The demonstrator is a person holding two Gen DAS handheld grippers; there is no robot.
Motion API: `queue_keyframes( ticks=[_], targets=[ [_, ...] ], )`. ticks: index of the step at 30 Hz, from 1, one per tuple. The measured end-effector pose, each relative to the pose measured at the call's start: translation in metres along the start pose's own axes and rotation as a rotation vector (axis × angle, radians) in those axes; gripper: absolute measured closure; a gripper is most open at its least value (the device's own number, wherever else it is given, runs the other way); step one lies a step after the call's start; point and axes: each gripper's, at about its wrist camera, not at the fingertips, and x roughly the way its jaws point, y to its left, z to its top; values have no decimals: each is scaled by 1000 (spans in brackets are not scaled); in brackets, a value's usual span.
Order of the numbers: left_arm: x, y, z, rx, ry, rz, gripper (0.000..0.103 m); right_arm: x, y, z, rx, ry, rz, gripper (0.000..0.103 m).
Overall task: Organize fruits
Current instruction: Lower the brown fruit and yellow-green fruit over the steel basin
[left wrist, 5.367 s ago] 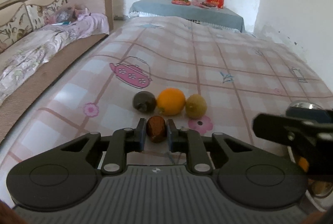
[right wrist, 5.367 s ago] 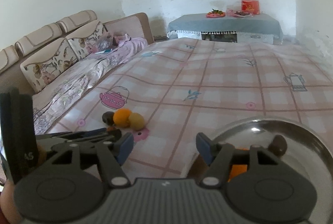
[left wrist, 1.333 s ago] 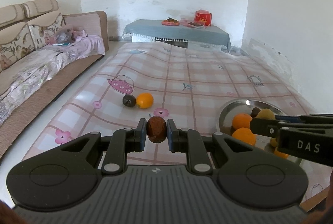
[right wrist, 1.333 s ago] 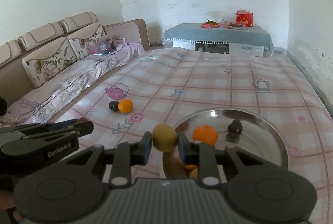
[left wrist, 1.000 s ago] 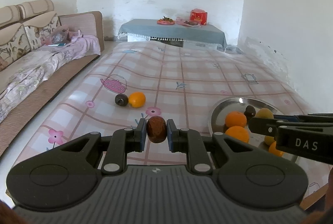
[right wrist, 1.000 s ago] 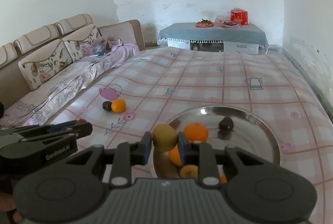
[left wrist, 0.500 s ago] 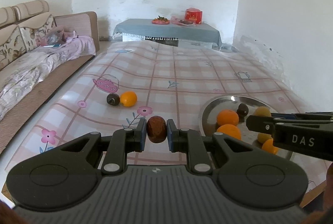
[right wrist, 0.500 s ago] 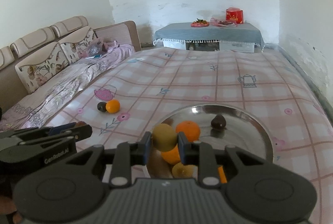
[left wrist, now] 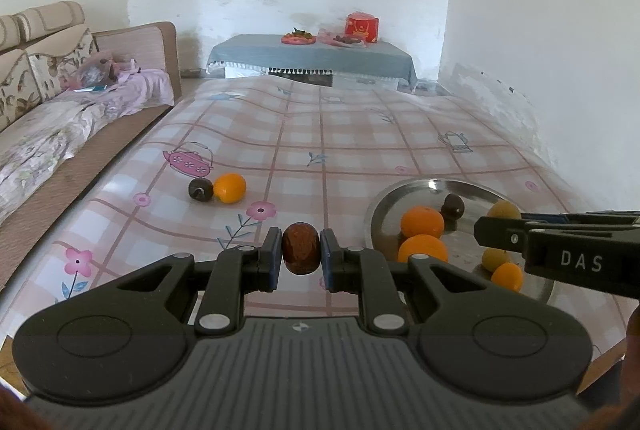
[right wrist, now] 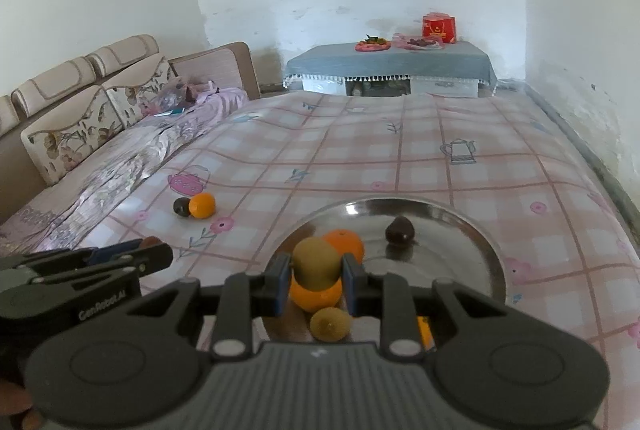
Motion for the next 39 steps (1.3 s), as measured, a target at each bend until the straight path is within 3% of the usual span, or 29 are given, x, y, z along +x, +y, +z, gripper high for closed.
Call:
queue_keyframes(
  ticks=[39],
  targets=[
    [4,-21,-3,70,18,-127,82,-7,-44,-4,72,3,-78,79]
  ],
)
